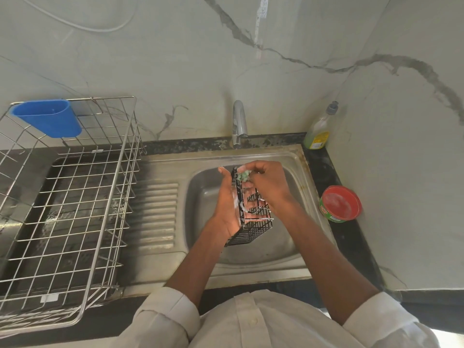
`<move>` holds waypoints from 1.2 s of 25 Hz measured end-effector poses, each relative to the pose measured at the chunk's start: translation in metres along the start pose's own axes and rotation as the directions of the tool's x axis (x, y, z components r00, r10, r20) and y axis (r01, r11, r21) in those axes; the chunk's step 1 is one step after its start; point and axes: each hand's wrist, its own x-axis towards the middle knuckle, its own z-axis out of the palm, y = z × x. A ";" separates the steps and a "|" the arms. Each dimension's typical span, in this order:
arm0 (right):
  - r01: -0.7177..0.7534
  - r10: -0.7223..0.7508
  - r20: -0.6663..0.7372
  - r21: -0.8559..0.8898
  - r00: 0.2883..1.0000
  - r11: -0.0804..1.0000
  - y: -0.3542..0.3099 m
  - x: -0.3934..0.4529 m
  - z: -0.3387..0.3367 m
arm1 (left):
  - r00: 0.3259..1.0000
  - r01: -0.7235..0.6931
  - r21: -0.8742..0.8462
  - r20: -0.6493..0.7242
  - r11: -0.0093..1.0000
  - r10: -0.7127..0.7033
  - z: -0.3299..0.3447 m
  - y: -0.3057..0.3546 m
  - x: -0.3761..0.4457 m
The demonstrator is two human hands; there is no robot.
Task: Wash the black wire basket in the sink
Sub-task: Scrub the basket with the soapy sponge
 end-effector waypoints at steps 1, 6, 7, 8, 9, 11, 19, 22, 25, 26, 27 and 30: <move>0.033 -0.032 0.009 -0.091 0.999 0.995 -0.001 -0.002 0.001 | 1.000 -0.004 0.013 -0.027 1.000 0.004 0.000 0.002 -0.001; 0.366 -0.394 0.026 -0.433 0.919 0.824 0.008 -0.022 0.021 | 0.994 -0.074 0.058 -0.080 0.996 0.079 0.001 0.002 0.001; 0.377 -0.421 0.001 -0.447 0.907 0.811 0.008 -0.015 0.022 | 0.994 -0.074 0.044 -0.079 0.996 0.077 0.001 0.001 0.003; 0.379 -0.437 -0.019 -0.463 0.899 0.801 0.007 -0.005 0.022 | 0.995 -0.060 0.026 -0.073 0.998 0.062 0.002 0.000 0.003; 0.371 -0.439 -0.027 -0.491 0.898 0.788 0.005 0.004 0.021 | 0.996 -0.049 0.018 -0.069 0.999 0.050 0.001 0.000 0.004; 0.362 -0.425 0.020 -0.560 0.905 0.745 0.002 0.016 0.018 | 0.999 -0.021 0.028 -0.023 0.999 0.022 -0.004 0.000 0.006; 0.231 -0.370 -0.164 -0.539 0.914 0.810 0.024 -0.002 -0.013 | 0.998 -0.002 -0.128 0.059 0.992 0.009 -0.013 0.002 0.013; 0.312 -0.406 -0.085 -0.506 0.910 0.804 0.030 -0.030 -0.012 | 0.999 -0.029 -0.196 0.015 0.980 0.033 -0.013 0.002 0.013; 0.435 -0.509 -0.025 -0.484 0.860 0.759 0.040 -0.047 -0.017 | 0.996 -0.089 -0.275 -0.027 0.957 0.085 -0.011 0.003 0.005; 0.379 -0.478 -0.089 -0.491 0.874 0.784 0.043 -0.048 -0.018 | 0.995 -0.099 -0.296 -0.034 0.950 0.093 -0.010 0.003 0.003; 0.313 -0.434 -0.159 -0.487 0.887 0.816 0.045 -0.051 -0.017 | 0.994 -0.112 -0.302 -0.051 0.947 0.102 -0.010 0.002 0.002; 0.414 -0.522 -0.134 -0.460 0.842 0.786 0.050 -0.067 -0.003 | 0.985 -0.166 -0.364 -0.098 0.917 0.140 -0.010 0.001 0.002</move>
